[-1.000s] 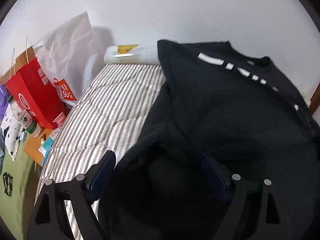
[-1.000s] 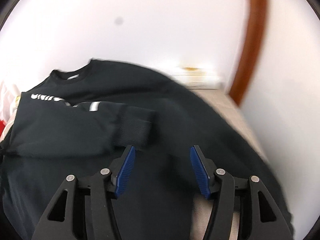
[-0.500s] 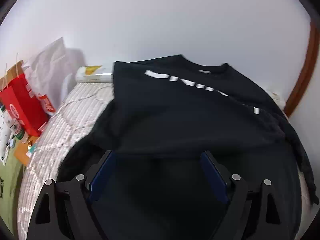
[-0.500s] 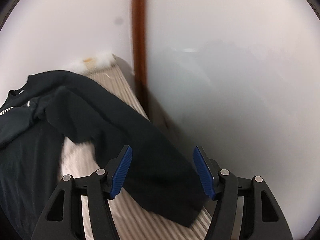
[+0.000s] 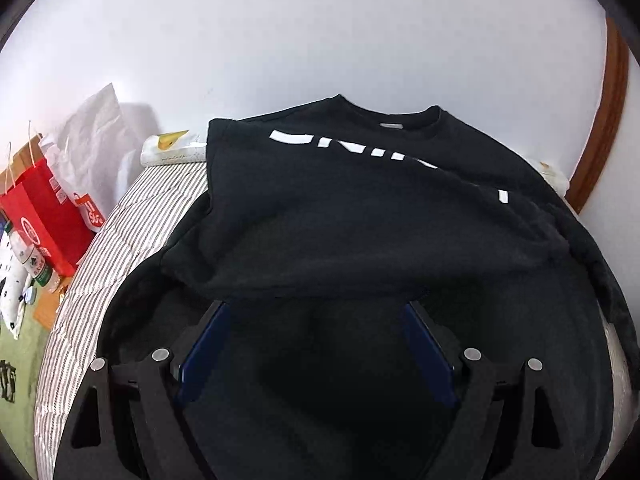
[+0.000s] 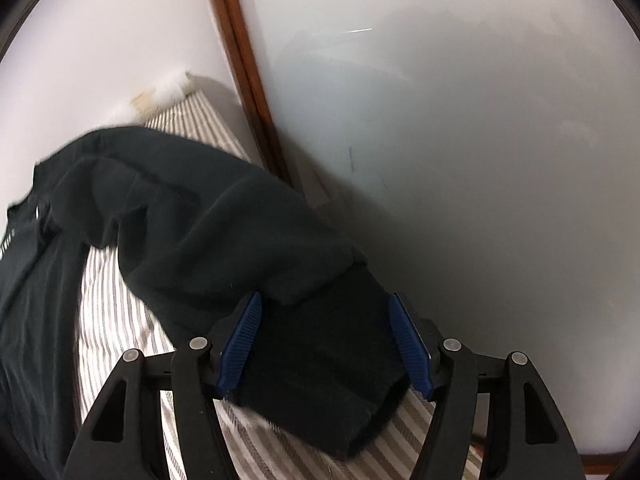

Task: Fold small clothes
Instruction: 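Grasp the cuff of the other sleeve with the right gripper, then fold the held sleeve across the body toward the left gripper, then release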

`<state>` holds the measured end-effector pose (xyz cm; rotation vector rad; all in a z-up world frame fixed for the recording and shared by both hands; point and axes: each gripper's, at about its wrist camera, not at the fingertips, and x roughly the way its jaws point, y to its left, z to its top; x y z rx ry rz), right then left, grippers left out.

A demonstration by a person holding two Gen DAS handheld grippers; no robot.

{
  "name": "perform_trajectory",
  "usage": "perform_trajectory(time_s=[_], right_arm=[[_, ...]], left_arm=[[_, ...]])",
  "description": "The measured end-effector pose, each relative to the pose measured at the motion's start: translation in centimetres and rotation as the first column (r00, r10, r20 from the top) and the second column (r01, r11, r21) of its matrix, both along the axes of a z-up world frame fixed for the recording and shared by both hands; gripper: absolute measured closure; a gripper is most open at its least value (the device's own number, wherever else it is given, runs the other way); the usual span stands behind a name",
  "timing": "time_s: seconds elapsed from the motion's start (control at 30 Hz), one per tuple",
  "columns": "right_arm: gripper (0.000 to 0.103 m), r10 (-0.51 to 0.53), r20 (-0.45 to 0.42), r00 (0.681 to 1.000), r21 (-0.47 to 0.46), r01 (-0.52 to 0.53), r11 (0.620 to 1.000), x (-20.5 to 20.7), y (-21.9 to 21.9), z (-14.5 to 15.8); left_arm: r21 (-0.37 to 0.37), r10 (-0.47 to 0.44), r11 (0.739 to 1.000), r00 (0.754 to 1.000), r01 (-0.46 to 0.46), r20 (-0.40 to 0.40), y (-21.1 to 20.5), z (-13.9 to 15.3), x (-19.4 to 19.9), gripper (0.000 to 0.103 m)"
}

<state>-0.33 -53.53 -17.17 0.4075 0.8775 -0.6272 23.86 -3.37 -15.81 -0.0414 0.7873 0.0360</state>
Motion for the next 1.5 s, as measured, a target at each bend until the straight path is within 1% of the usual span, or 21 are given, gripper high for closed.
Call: perform_trajectory(time_s=[0.07, 0.1, 0.13, 0.17, 0.23, 0.33, 0.37, 0.47, 0.6, 0.7, 0.8, 0.9, 0.97, 1.0, 1.03, 1.1, 1.17, 1.33, 1.4, 1.43, 1.5], right_arm=[[0.048, 0.002, 0.011, 1.0, -0.001, -0.002, 1.0, 0.0, 0.1, 0.0], [0.064, 0.002, 0.007, 1.0, -0.029, -0.002, 1.0, 0.0, 0.4, 0.2], [0.075, 0.007, -0.005, 1.0, -0.076, -0.008, 0.997, 0.0, 1.0, 0.5], [0.078, 0.038, -0.016, 0.999, -0.112, -0.04, 0.993, 0.1, 1.8, 0.9], [0.083, 0.049, -0.025, 0.998, -0.157, -0.053, 0.986, 0.2, 2.9, 1.5], [0.084, 0.06, -0.014, 0.998, -0.221, -0.062, 0.973, 0.6, 4.6, 3.3], [0.084, 0.068, 0.006, 0.998, -0.248, -0.064, 0.967, 0.6, 5.4, 4.4], [0.084, 0.084, 0.068, 0.994, -0.276, -0.062, 0.959, 0.9, 7.0, 7.6], [0.084, 0.112, 0.128, 0.985, -0.323, -0.066, 0.944, 3.4, 9.1, 11.8], [0.084, 0.153, 0.158, 0.975, -0.378, -0.084, 0.922, 6.0, 11.6, 15.1], [0.084, 0.237, 0.181, 0.955, -0.433, -0.139, 0.891, 9.9, 15.4, 18.2], [0.084, 0.309, 0.191, 0.932, -0.468, -0.19, 0.863, 13.0, 18.6, 20.1], [0.084, 0.358, 0.186, 0.915, -0.495, -0.227, 0.839, 15.2, 21.7, 21.1], [0.084, 0.373, 0.181, 0.91, -0.509, -0.238, 0.827, 15.4, 23.0, 21.4], [0.084, 0.403, 0.174, 0.899, -0.522, -0.263, 0.811, 16.8, 24.9, 21.6], [0.084, 0.447, 0.168, 0.878, -0.522, -0.306, 0.796, 18.8, 27.4, 21.7], [0.084, 0.479, 0.159, 0.864, -0.522, -0.338, 0.783, 21.7, 29.3, 21.3], [0.084, 0.549, 0.153, 0.822, -0.482, -0.423, 0.767, 26.9, 35.1, 20.2], [0.084, 0.598, 0.147, 0.788, -0.468, -0.477, 0.744, 29.0, 38.2, 19.1], [0.084, 0.615, 0.142, 0.776, -0.463, -0.497, 0.734, 29.4, 39.6, 18.7], [0.084, 0.654, 0.124, 0.747, -0.443, -0.548, 0.709, 30.9, 42.4, 17.0]], left_arm=[[-0.001, 0.008, 1.0, 1.0, -0.008, -0.002, 0.4, -0.2, 0.0, 0.017], [-0.005, 0.013, 1.0, 1.0, -0.013, -0.003, 0.6, -0.3, 0.0, 0.017], [-0.01, 0.015, 1.0, 1.0, -0.015, -0.004, 0.8, -0.3, 0.0, 0.017], [-0.017, 0.016, 1.0, 1.0, -0.016, -0.003, 1.1, -0.3, -0.1, 0.017], [-0.027, 0.015, 1.0, 1.0, -0.014, 0.004, 1.6, -0.2, -0.4, 0.017], [-0.044, 0.012, 0.999, 1.0, -0.011, 0.025, 2.8, 0.3, -1.1, 0.017], [-0.045, 0.014, 0.999, 0.999, -0.012, 0.03, 3.3, 0.4, -1.3, 0.017], [-0.046, 0.036, 0.998, 0.999, -0.034, 0.039, 5.2, 0.7, -1.8, 0.017], [-0.091, 0.056, 0.995, 0.998, -0.052, 0.043, 8.2, 0.8, -2.7, 0.017], [-0.107, 0.074, 0.992, 0.996, -0.068, 0.051, 10.0, 0.9, -3.3, 0.017], [-0.118, 0.092, 0.989, 0.994, -0.085, 0.058, 11.6, 0.8, -3.6, 0.017], [-0.117, 0.104, 0.988, 0.993, -0.096, 0.059, 13.1, 0.8, -3.6, 0.017], [-0.12, 0.109, 0.988, 0.992, -0.101, 0.064, 13.9, 0.8, -3.5, 0.017], [-0.126, 0.113, 0.987, 0.991, -0.104, 0.065, 14.4, 0.8, -3.4, 0.017], [-0.132, 0.116, 0.985, 0.991, -0.106, 0.064, 14.8, 0.8, -3.3, 0.017], [-0.138, 0.119, 0.984, 0.991, -0.109, 0.066, 15.6, 0.7, -3.0, 0.017], [-0.132, 0.125, 0.984, 0.99, -0.115, 0.069, 16.4, 0.6, -2.5, 0.017], [-0.134, 0.157, 0.98, 0.985, -0.146, 0.077, 18.4, 0.5, -1.5, 0.017], [-0.133, 0.164, 0.979, 0.983, -0.152, 0.078, 19.1, 0.4, -1.1, 0.017], [-0.132, 0.167, 0.979, 0.983, -0.156, 0.078, 19.4, 0.3, -1.0, 0.017], [-0.129, 0.175, 0.978, 0.982, -0.165, 0.075, 19.9, 0.1, -0.6, 0.017]])
